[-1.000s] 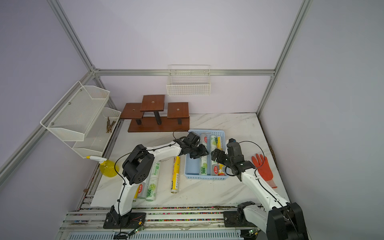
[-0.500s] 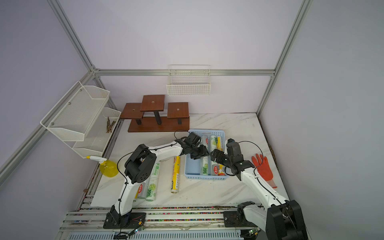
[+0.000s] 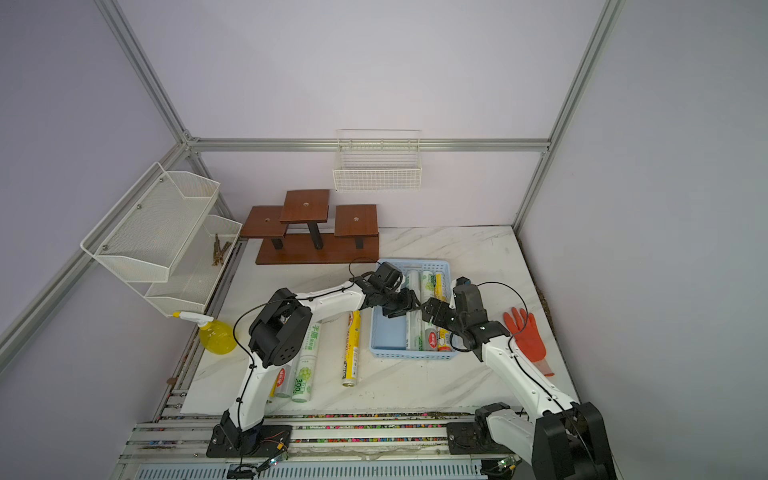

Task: Put the plastic wrap into the basket
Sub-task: Place the plastic wrap in the basket, then pick up the plastic wrap from the center of the board.

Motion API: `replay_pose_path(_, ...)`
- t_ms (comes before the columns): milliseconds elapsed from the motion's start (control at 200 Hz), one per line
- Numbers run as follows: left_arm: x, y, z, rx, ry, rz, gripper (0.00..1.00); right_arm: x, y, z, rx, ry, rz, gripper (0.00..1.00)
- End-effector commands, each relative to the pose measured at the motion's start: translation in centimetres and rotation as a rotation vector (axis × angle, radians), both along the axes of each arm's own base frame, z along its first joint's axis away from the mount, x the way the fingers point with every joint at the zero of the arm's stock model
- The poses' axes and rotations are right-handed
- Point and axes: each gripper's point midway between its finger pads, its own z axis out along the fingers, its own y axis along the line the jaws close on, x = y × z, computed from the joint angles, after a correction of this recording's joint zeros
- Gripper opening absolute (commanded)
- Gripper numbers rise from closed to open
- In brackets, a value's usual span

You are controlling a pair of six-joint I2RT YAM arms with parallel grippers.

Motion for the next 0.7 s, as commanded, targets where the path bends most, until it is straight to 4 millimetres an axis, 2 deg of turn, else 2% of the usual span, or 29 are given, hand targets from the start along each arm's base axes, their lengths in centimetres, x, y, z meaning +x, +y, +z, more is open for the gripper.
replay_pose_path(0,0.6,0.8,6.8,-0.025,-0.149,-0.002,0.66,0.4,-0.2,2.4,0.003,-0.066,-0.005,0.96)
replay_pose_path(160,0.4,4.5,9.9,0.078,-0.278,0.037,0.69,0.5,0.5,5.4,0.049,-0.156,0.022,0.97)
replay_pose_path(335,-0.2,10.2,12.3,0.244,-0.401,0.101,0.67,0.3,3.4,8.5,0.206,-0.228,0.139,0.95)
replay_pose_path(485,-0.8,16.6,12.2,0.413,-0.417,0.188,0.64,0.3,6.7,8.9,0.277,-0.225,0.238,0.92)
replay_pose_path(695,-3.4,23.5,9.4,0.644,-0.334,0.190,0.61,-0.6,13.5,7.9,0.202,-0.190,0.399,0.90)
